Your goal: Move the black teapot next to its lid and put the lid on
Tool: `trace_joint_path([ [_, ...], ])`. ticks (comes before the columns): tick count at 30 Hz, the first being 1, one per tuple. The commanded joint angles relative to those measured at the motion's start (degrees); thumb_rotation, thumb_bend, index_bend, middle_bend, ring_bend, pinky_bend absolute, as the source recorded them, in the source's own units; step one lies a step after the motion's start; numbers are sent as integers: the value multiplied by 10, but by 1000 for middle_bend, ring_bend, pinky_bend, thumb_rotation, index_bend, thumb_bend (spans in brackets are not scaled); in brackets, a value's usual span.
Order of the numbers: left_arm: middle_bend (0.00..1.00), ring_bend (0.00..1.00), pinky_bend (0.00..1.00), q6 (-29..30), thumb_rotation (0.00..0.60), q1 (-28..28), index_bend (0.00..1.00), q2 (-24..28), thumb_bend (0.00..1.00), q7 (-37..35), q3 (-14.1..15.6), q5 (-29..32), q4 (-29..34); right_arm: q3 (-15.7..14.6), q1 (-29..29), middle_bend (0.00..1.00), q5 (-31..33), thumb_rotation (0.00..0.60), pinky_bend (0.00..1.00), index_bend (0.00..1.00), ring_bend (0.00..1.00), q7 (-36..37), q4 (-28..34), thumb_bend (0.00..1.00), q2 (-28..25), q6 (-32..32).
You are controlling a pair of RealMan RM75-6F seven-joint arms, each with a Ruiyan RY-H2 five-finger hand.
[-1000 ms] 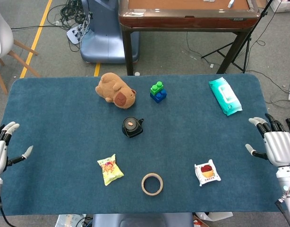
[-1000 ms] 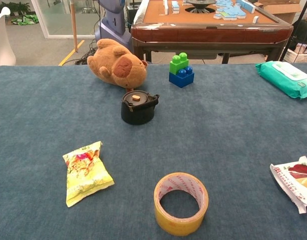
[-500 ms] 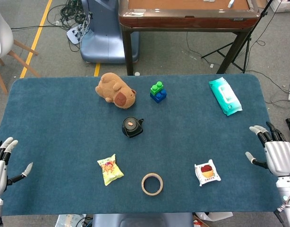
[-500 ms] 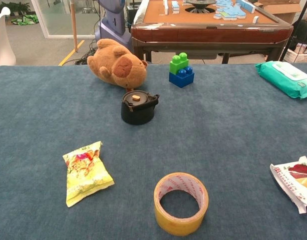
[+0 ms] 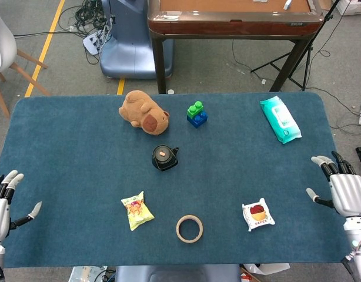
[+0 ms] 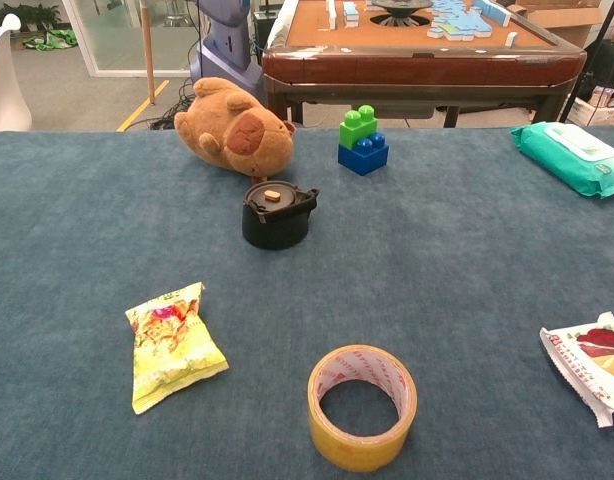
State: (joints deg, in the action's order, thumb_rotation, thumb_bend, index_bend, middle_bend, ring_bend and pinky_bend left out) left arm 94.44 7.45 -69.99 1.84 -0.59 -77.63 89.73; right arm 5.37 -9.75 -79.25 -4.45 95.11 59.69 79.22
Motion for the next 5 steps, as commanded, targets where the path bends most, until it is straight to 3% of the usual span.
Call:
trace_joint_path([
  [1, 103, 41, 106, -8, 288, 3, 152, 3, 215, 7, -6, -6, 5, 0, 0, 211, -1, 600, 146, 202, 57, 0, -1, 204, 1, 0],
  [5, 103, 41, 106, -25, 293, 6, 153, 8, 215, 18, -9, -11, 16, 0, 1, 211, 0, 600, 146, 202, 57, -2, 0, 204, -1, -2],
])
